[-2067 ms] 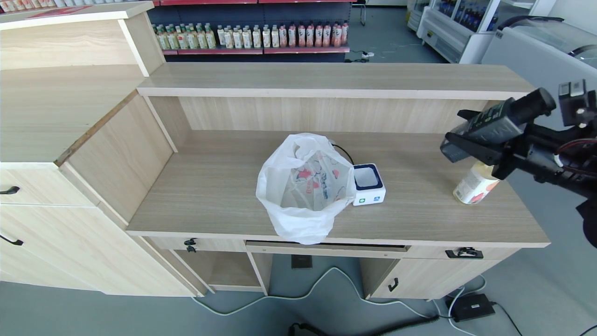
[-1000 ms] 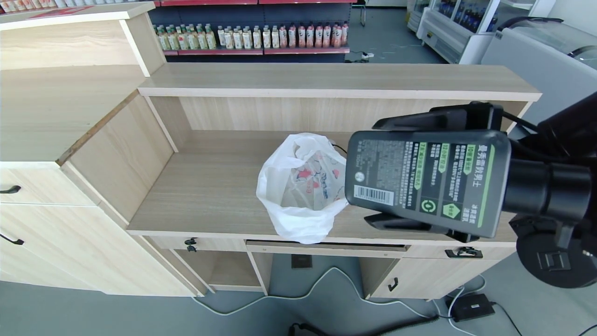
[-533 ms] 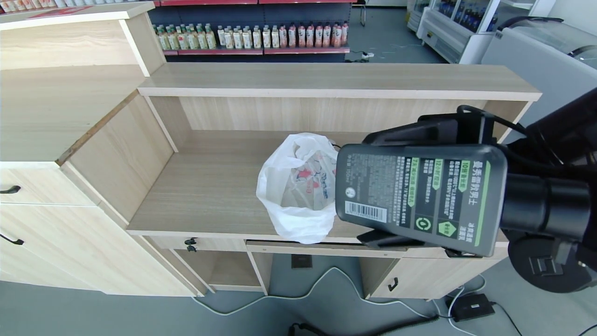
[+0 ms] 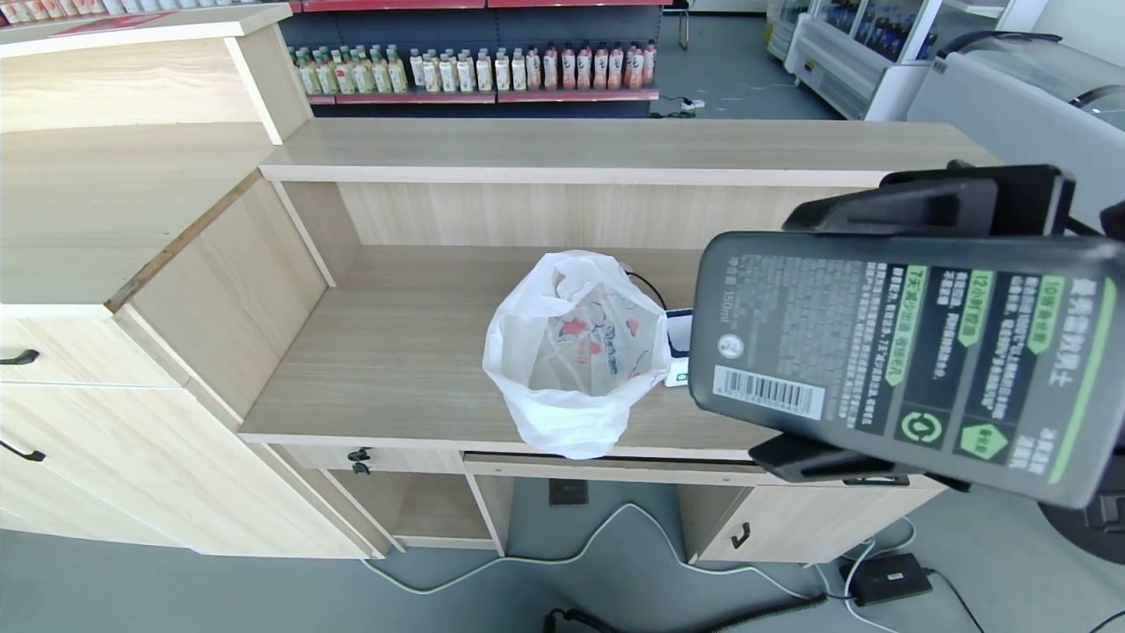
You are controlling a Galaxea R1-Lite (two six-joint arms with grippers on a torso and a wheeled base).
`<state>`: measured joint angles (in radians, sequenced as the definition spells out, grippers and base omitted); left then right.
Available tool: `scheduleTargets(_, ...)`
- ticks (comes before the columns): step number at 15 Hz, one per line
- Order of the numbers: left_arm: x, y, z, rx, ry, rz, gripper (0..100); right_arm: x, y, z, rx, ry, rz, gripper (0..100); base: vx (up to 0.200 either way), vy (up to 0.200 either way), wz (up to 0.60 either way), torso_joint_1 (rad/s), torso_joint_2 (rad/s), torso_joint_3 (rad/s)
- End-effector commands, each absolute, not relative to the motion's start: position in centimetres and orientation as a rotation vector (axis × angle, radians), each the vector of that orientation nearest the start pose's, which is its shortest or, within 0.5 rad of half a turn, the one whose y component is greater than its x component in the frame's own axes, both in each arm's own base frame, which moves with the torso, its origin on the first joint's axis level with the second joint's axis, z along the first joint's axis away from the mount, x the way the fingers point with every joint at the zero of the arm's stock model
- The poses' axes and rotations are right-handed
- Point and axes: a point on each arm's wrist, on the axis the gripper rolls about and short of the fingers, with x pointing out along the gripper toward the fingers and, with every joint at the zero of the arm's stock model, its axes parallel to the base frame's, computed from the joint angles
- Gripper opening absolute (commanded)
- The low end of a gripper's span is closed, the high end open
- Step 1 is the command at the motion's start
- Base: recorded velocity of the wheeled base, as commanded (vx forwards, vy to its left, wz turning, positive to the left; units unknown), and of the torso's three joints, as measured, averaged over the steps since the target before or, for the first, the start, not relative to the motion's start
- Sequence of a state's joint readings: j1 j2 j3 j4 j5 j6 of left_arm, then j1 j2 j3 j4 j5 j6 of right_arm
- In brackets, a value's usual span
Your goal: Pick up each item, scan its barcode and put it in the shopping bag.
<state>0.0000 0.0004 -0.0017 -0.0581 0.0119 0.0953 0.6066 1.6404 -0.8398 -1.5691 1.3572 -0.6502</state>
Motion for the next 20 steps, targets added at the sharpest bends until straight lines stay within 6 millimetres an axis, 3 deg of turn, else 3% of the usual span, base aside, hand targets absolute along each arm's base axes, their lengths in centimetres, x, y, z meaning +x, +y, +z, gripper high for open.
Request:
scheduleTargets(1, -2.3, 0.0, 8.2, 0.095, -0.059, 0.015, 100, 17.4, 15.3, 28.8, -0.720, -1.444, 1.547, 0, 0.000, 0.000, 0.00, 0.000, 0.00, 0.000)
scheduleTargets(4, -2.3, 0.0, 8.2, 0.095, -0.059, 0.015, 100, 16.0, 13.8, 28.0, -0.721, -1.408, 1.545, 0, 0.000, 0.000, 0.00, 0.000, 0.00, 0.000)
scheduleTargets(12, -2.3, 0.0, 8.2, 0.095, -0.059, 0.015, 100, 16.7, 14.2, 28.1, -0.724, -1.406, 1.538, 0, 0.000, 0.000, 0.00, 0.000, 0.00, 0.000)
scheduleTargets(20, -2.3, 0.0, 8.2, 0.095, -0.059, 0.015, 100, 18.0, 14.7, 26.9, -0.720, -1.359, 1.550, 0, 0.000, 0.000, 0.00, 0.000, 0.00, 0.000)
